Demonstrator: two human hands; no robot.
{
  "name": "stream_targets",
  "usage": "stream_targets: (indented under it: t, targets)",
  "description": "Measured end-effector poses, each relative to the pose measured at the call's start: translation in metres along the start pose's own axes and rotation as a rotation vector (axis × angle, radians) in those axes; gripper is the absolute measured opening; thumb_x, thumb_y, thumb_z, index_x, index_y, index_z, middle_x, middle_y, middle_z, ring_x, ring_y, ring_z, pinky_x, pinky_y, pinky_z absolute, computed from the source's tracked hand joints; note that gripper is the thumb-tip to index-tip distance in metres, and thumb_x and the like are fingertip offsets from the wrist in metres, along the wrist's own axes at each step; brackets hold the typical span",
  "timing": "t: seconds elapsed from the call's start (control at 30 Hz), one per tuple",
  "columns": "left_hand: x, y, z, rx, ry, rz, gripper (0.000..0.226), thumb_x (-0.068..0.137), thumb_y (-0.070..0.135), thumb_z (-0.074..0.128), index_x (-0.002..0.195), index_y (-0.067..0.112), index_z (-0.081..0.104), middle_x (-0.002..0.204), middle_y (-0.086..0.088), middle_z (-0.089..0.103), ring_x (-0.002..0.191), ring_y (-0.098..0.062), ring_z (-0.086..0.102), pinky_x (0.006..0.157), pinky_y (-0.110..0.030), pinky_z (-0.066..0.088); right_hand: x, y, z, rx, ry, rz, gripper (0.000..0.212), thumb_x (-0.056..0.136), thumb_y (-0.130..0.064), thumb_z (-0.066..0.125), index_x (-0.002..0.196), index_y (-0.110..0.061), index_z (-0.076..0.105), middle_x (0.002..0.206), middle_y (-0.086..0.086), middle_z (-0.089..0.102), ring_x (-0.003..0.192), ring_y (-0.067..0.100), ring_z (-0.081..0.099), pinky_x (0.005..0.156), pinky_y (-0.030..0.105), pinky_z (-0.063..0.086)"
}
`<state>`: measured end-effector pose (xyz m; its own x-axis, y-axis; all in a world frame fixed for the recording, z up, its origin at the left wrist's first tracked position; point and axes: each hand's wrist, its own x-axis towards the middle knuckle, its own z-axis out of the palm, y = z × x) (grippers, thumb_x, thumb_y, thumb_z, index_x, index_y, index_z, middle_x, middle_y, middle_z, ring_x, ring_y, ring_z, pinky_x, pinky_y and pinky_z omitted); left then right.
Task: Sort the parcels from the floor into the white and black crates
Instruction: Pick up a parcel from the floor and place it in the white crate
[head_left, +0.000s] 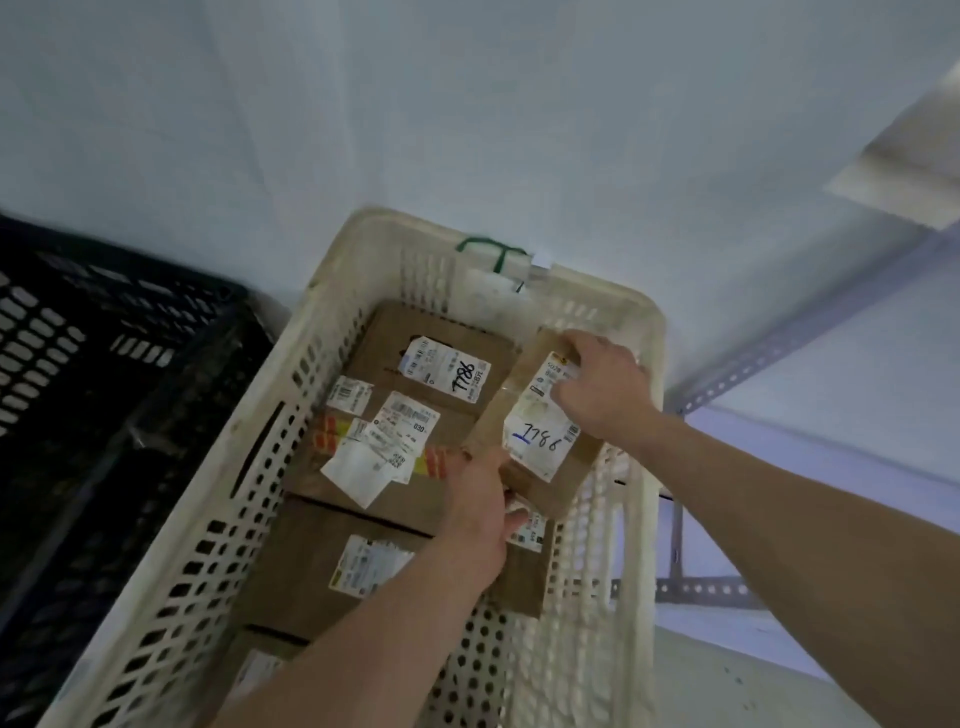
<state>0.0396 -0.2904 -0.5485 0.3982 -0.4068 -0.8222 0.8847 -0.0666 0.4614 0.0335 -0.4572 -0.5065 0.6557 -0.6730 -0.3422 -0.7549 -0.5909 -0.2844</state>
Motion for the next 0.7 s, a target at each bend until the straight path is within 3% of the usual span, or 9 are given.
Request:
stream_targets:
  t: [0.13, 0.23, 0.3, 0.47, 0.6, 0.7]
  targets:
    - [0.029, -0.005, 0.011, -0.026, -0.019, -0.062, 0.029, 0.098, 0.016, 0.052, 0.124, 0.011, 0.064, 0.118, -0.009, 0.067, 0.108, -0.028, 0.063, 0.083, -0.041, 0.052, 0.027, 0.008, 0.012, -0.055, -0.015, 0.003, 0.074, 0.079, -0.024, 0.065, 0.149, -0.031, 0.041, 0.143, 0.001, 0.056, 0.137, 0.030, 0.042, 0.112, 0.048, 0.035]
    - [0.041, -0.011, 0.018, -0.075, -0.057, -0.113, 0.025, 0.097, 0.013, 0.053, 0.118, 0.010, 0.066, 0.107, -0.007, 0.066, 0.102, -0.023, 0.060, 0.079, -0.038, 0.051, 0.044, 0.016, 0.022, -0.019, -0.015, 0.002, 0.076, 0.078, -0.019, 0.065, 0.149, -0.028, 0.040, 0.141, 0.005, 0.056, 0.135, 0.033, 0.042, 0.109, 0.049, 0.034]
    - [0.047, -0.017, 0.023, -0.085, -0.068, -0.116, 0.033, 0.094, 0.013, 0.055, 0.126, 0.011, 0.063, 0.108, -0.005, 0.066, 0.099, -0.020, 0.059, 0.076, -0.035, 0.050, 0.052, 0.019, 0.026, -0.033, -0.009, -0.009, 0.076, 0.079, -0.019, 0.066, 0.150, -0.026, 0.040, 0.141, 0.008, 0.054, 0.134, 0.035, 0.041, 0.107, 0.048, 0.036]
    - [0.049, -0.027, 0.022, -0.130, -0.048, -0.100, 0.040, 0.098, 0.009, 0.050, 0.136, 0.017, 0.056, 0.118, -0.006, 0.068, 0.107, -0.023, 0.065, 0.093, -0.041, 0.051, 0.065, 0.018, 0.027, -0.136, 0.033, -0.062, 0.062, 0.087, -0.030, 0.063, 0.147, -0.026, 0.051, 0.137, 0.012, 0.054, 0.129, 0.037, 0.043, 0.105, 0.044, 0.039]
    - [0.045, -0.030, 0.020, -0.112, -0.024, -0.056, 0.030, 0.097, 0.006, 0.047, 0.123, 0.013, 0.061, 0.117, -0.009, 0.072, 0.098, -0.023, 0.071, 0.081, -0.035, 0.049, 0.065, 0.009, 0.025, -0.201, 0.082, -0.120, 0.045, 0.097, -0.039, 0.054, 0.140, -0.025, 0.059, 0.127, 0.014, 0.054, 0.122, 0.037, 0.047, 0.102, 0.046, 0.037]
    - [0.047, -0.026, 0.022, -0.077, 0.021, -0.047, 0.035, 0.095, 0.009, 0.051, 0.129, 0.010, 0.058, 0.114, -0.008, 0.070, 0.098, -0.020, 0.068, 0.080, -0.034, 0.048, 0.071, 0.003, 0.023, -0.267, 0.108, -0.153, 0.044, 0.100, -0.044, 0.049, 0.138, -0.025, 0.058, 0.123, 0.014, 0.051, 0.121, 0.038, 0.048, 0.104, 0.050, 0.037]
